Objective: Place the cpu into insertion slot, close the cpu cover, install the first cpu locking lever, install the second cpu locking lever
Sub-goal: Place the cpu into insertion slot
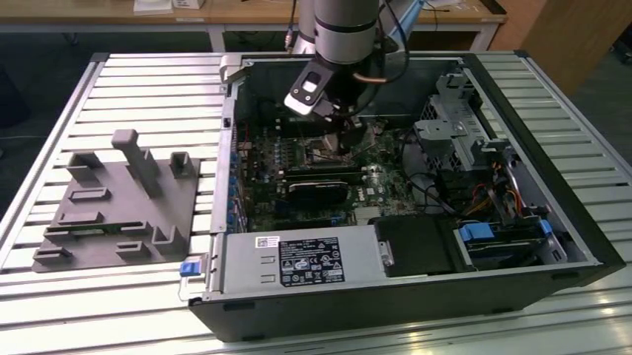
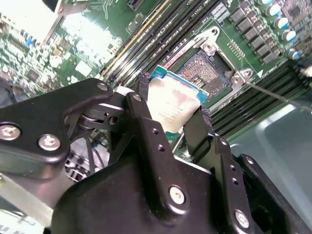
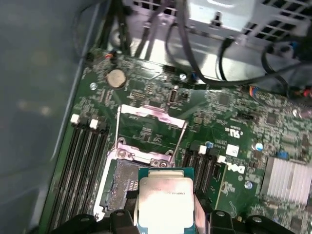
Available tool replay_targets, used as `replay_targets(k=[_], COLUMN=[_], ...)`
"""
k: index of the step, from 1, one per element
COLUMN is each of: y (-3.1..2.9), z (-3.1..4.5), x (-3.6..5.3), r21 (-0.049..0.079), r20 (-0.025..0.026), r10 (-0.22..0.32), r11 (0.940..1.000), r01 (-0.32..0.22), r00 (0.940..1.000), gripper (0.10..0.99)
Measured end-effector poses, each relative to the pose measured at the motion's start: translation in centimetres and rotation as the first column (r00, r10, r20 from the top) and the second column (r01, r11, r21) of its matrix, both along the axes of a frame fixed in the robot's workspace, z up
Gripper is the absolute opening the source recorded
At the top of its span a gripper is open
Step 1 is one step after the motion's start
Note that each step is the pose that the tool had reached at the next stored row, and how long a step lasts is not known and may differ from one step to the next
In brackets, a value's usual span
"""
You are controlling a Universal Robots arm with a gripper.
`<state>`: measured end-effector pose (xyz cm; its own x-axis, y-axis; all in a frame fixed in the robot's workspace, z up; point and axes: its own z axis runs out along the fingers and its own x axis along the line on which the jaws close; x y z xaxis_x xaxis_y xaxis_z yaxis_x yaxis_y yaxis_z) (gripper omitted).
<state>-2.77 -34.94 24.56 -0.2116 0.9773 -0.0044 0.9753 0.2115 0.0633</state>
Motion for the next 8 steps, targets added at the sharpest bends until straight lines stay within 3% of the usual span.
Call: replay_targets(k=[4,8], y=[0.00,0.00], z=[-0.05,-0.10], x=[0.00,0.00], r21=[0.000,0.000], r20=[0.0000,0.0000], r10=[-0.074,-0.145], r11=[0.9973,0.9894], r01=[0.074,0.145], r00=[0.9973,0.9894], gripper=[0.537,0.537])
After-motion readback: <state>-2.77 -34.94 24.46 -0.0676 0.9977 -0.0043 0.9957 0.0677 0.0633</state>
